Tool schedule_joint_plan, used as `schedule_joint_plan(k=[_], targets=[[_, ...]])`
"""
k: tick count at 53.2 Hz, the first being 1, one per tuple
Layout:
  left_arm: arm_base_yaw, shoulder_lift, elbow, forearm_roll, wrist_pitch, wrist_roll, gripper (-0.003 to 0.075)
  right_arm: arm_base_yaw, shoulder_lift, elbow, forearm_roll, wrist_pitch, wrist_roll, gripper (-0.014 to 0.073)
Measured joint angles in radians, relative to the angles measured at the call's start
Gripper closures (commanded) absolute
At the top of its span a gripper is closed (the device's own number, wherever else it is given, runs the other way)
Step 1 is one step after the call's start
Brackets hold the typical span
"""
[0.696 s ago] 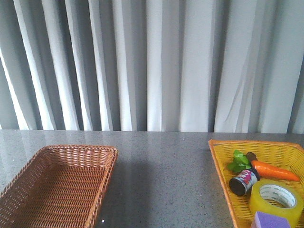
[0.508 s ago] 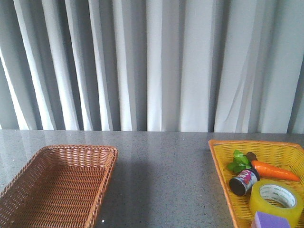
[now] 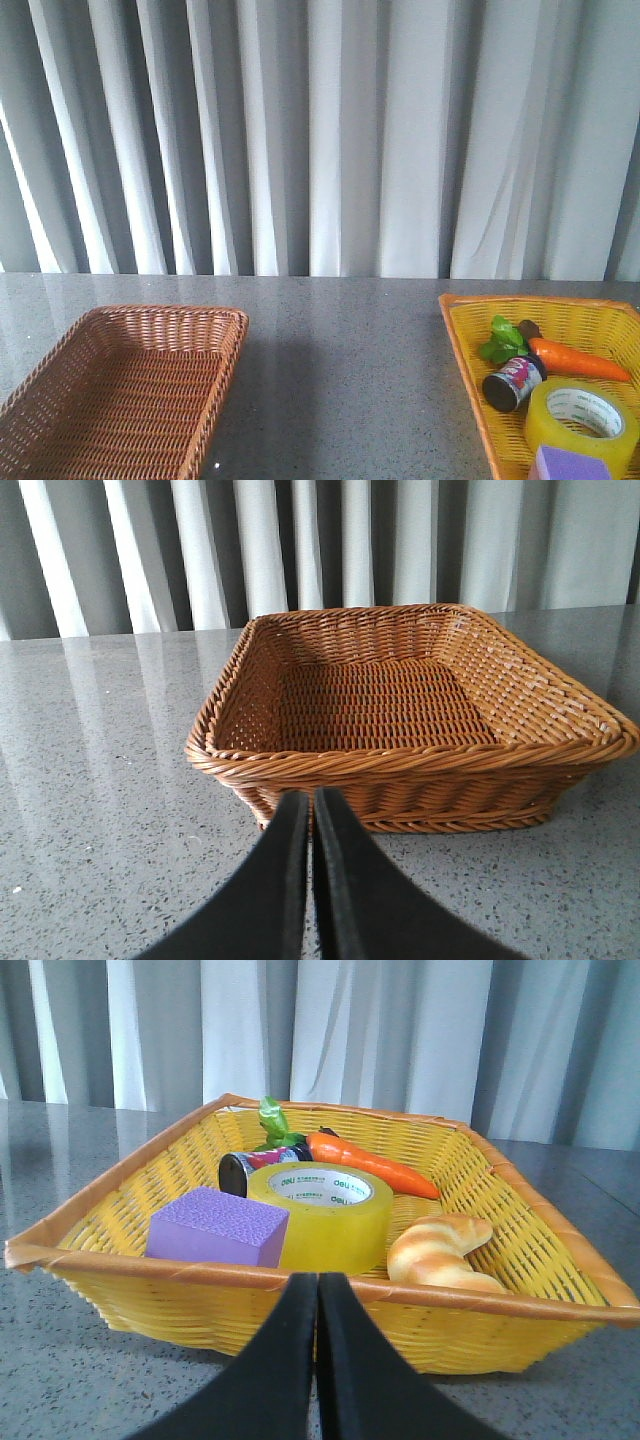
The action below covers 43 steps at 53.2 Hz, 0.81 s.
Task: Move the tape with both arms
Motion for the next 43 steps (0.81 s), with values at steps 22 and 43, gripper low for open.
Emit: schedule_joint_plan(k=[22,43], targets=[[0.0,0.0,0.0,0.015,0.0,0.006,0.0727,0.0,0.0,0.0,0.0,0.0,0.0,0.0602],[0.0,0.0,0.0,0.018,-0.042,-0.045,0.0727,0.0,0.0,0.0,0.018,-0.143,0.013,0.0602]])
